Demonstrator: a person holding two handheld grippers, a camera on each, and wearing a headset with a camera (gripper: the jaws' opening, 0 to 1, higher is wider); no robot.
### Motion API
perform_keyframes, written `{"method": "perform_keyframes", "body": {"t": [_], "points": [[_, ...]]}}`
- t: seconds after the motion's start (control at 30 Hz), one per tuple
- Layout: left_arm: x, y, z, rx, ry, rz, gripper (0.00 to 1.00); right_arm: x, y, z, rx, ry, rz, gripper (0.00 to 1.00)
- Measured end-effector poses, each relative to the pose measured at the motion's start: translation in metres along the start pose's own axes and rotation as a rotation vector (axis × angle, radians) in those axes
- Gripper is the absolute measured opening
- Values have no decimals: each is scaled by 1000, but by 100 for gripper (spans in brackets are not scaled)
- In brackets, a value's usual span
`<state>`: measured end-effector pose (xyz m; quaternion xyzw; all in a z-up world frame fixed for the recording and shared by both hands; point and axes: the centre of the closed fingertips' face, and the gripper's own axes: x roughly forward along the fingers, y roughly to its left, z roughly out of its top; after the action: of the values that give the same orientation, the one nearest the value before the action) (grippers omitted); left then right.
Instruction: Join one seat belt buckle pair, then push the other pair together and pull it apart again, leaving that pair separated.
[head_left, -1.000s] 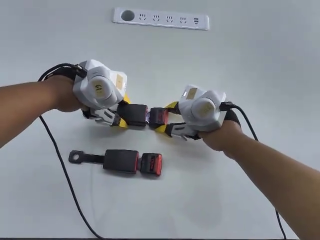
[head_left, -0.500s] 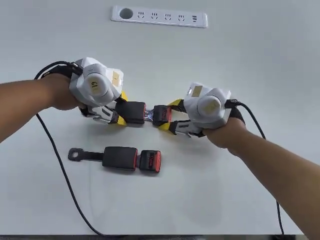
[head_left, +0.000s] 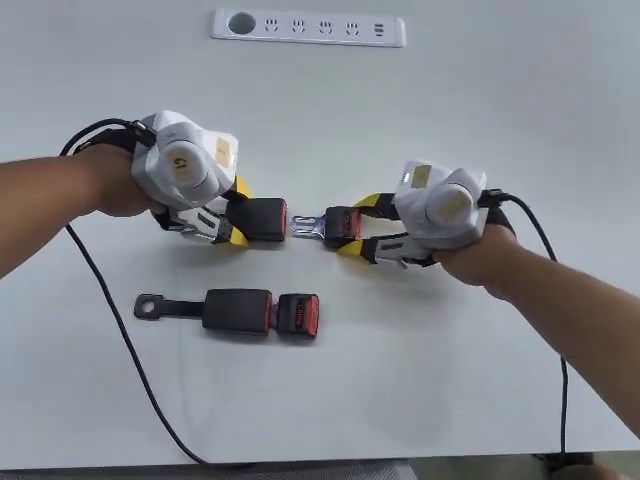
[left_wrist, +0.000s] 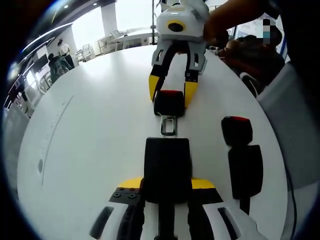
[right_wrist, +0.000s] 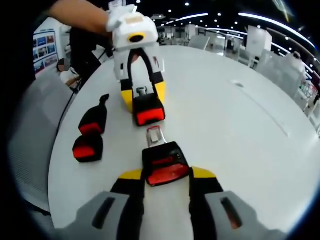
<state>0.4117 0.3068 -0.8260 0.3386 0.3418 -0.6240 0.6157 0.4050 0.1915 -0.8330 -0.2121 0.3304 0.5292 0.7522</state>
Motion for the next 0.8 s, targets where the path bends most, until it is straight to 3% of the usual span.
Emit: {"method": "perform_keyframes", "body": {"t": [0.3,0.8], "points": [[1,-1,1,10,8,-7,34,-16,-6,-16,21,20,1,34],[1,-1,1,20,18,-14,34,-44,-15,-30,28,10,-15,34]]}}
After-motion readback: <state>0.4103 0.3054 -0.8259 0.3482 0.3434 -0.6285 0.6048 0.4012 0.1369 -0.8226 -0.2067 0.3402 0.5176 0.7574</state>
